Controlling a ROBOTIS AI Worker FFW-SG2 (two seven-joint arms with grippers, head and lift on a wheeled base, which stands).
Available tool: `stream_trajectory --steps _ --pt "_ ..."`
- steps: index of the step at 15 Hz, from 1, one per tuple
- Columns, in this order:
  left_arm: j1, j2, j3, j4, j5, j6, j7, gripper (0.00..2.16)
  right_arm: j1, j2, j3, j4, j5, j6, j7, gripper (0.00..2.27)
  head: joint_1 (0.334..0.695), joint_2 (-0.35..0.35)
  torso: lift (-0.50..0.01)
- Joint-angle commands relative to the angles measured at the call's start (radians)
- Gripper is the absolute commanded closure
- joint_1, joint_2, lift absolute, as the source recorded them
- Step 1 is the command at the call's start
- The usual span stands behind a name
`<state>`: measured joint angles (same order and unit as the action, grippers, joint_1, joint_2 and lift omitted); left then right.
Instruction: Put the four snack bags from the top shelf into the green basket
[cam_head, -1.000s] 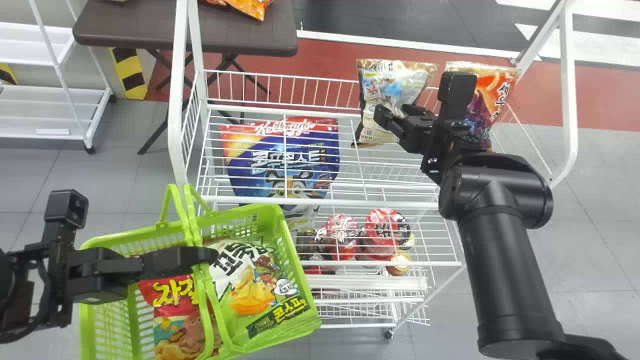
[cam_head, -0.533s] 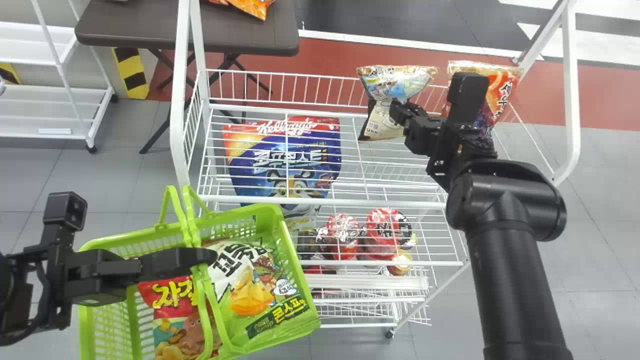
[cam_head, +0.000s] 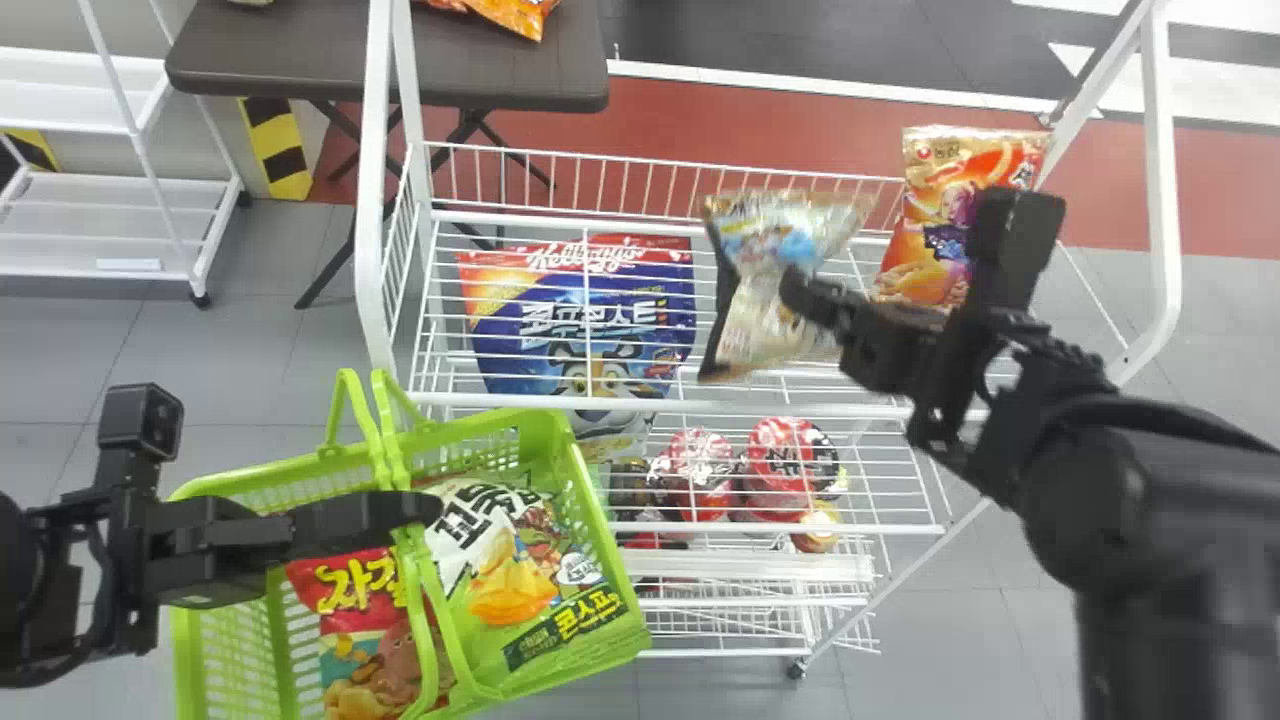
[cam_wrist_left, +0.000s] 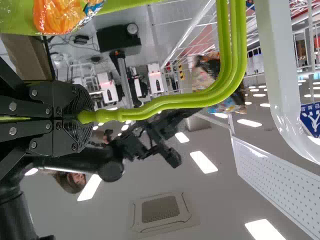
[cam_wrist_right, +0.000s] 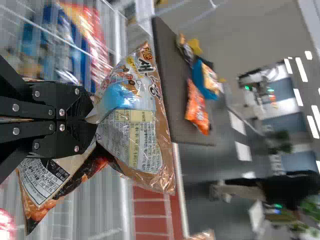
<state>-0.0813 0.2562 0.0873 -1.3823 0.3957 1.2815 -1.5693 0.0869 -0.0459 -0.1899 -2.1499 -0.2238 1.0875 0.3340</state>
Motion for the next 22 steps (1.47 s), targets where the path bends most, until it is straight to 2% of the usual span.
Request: stream_trajectory --steps 1,3,6,7,10,13,17,22 --pt "-0.005 0.0 -0.001 0.002 -0.001 -0.003 -0.011 2.15 0.076 -0.003 -0.017 -0.159 -0.092 0.262 0.005 2.26 0.695 -0.117 0.0" --pt "-0.008 -0.002 -0.004 0.002 -0.003 -0.003 -0.011 2.15 0.093 -0.003 -0.036 -0.255 -0.17 0.485 0.017 2.26 0.695 -0.094 0.0" --pt "-0.009 -0.003 -0.004 0.003 -0.003 -0.003 -0.011 2.15 0.051 -0.003 -0.083 -0.308 -0.331 0.485 0.019 2.26 0.695 -0.048 0.0" --pt "-0.009 -0.003 -0.006 0.002 -0.003 -0.003 -0.011 2.15 0.042 -0.003 -0.068 -0.308 -0.354 0.485 0.017 2.26 0.695 -0.038 0.0" --pt "-0.012 -0.009 -0.011 0.0 -0.003 -0.003 -0.011 2.15 0.028 -0.003 0.036 -0.297 -0.315 0.485 0.003 2.26 0.695 -0.007 0.0" --pt "-0.051 -0.021 -0.011 0.0 -0.003 0.006 -0.011 2.15 0.016 -0.005 0.082 -0.263 -0.299 0.485 0.0 2.26 0.695 0.041 0.0" --pt "-0.094 -0.041 -0.006 0.003 -0.008 0.006 -0.011 2.15 0.02 -0.011 0.109 -0.237 -0.298 0.485 0.0 2.26 0.695 0.054 0.0" --pt "-0.103 -0.051 -0.006 0.003 0.0 0.019 -0.011 2.15 -0.001 -0.02 0.231 -0.114 -0.262 0.485 0.0 2.26 0.695 0.074 0.0"
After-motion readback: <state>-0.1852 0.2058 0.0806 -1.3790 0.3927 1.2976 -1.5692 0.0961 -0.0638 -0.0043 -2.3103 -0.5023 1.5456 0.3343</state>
